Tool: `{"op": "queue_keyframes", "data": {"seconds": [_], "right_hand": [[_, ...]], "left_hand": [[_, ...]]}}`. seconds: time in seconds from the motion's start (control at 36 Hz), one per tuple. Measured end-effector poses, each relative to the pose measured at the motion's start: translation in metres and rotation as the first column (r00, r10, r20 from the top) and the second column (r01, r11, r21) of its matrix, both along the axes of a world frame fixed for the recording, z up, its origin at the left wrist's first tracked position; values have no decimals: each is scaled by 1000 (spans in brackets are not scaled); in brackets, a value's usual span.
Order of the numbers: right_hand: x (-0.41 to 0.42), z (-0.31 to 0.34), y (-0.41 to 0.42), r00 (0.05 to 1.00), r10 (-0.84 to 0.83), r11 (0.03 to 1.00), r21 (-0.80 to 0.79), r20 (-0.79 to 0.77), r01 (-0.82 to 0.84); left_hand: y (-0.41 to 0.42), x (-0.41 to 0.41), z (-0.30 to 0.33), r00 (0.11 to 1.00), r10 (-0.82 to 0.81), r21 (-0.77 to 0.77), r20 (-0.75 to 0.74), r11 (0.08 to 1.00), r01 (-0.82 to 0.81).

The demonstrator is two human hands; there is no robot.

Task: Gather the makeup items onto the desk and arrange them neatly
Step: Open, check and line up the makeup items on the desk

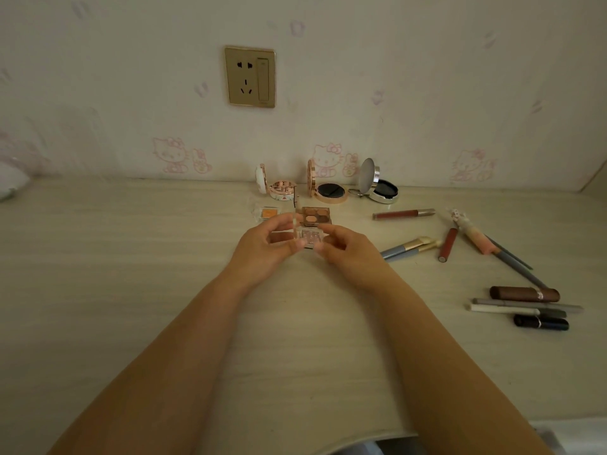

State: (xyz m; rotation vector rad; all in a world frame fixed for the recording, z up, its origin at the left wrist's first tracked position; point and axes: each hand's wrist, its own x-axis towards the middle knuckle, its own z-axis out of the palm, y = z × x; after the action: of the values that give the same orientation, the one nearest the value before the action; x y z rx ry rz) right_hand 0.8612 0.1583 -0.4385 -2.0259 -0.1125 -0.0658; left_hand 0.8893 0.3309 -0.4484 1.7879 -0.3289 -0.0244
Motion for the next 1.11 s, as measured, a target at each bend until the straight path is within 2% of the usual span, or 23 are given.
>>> {"op": "queue_keyframes", "data": {"seconds": [0.06, 0.17, 0.31, 0.53, 0.64, 0.94, 1.11], "right_hand": [[4, -3, -5, 1000, -2, 988, -155, 30, 6], [11, -7, -11, 998, 3, 938, -347, 60, 18], [15, -9, -32, 998, -21, 865, -499, 51, 44], [19, -7, -69, 998, -65, 818, -573, 7, 57], [22, -11, -79, 992, -123, 812, -570, 38, 122], [34, -9, -82, 961, -273, 774, -583, 44, 247], [39, -10, -76, 933, -352, 768, -550, 67, 329]], "left_hand": [[-1, -1, 0, 1000, 16, 39, 8, 999, -16], [-8, -2, 2, 998, 35, 142, 46, 989, -41], [-21, 1, 5, 999, 24, 244, 32, 969, -31], [-61, 10, 4, 999, -10, 402, 38, 916, -6], [-81, 13, 5, 998, 11, 397, 55, 917, -32], [-111, 25, -2, 961, 215, 443, 174, 854, -272], [-119, 31, -1, 940, 245, 509, 236, 793, -334]]}}
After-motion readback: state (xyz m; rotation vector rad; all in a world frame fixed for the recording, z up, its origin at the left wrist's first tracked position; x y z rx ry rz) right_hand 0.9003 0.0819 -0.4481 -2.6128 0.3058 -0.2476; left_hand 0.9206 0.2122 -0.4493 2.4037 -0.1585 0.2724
